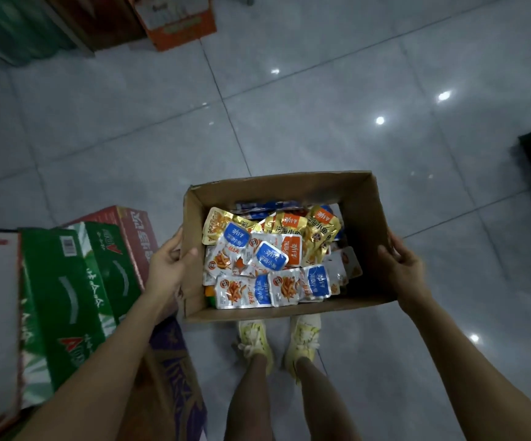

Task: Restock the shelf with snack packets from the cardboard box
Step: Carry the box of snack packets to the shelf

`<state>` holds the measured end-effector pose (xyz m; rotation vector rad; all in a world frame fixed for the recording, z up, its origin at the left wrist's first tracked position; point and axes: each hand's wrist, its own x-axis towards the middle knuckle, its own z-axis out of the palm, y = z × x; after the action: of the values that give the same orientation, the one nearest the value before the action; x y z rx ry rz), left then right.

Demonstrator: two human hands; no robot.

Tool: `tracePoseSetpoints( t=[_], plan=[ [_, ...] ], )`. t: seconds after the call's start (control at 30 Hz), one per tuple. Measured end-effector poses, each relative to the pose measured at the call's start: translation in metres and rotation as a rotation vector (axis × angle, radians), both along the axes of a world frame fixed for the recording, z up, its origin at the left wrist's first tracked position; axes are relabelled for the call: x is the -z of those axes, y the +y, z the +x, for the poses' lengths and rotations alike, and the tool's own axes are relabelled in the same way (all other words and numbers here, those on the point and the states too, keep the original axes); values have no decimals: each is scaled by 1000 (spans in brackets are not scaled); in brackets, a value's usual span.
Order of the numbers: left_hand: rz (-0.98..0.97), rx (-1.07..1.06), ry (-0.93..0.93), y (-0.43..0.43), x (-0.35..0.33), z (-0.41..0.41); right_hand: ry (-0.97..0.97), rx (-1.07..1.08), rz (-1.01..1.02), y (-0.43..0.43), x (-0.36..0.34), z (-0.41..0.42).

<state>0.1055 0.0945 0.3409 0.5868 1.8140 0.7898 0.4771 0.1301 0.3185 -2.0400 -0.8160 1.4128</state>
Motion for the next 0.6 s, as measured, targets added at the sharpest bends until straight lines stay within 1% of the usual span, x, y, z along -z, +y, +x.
tracePoseSetpoints(
  t=[0.17,0.3,0.43,0.6],
  plan=[
    [78,148,40,48,-111,28,-58,85,97,7,-125,34],
    [143,249,28,104,-182,56,-95,189,211,22,-195,62],
    [160,352,9,175,-227,87,-165,267,265,56,-240,96],
    [177,427,12,276,-266,154,-137,384,282,118,-274,147]
  ],
)
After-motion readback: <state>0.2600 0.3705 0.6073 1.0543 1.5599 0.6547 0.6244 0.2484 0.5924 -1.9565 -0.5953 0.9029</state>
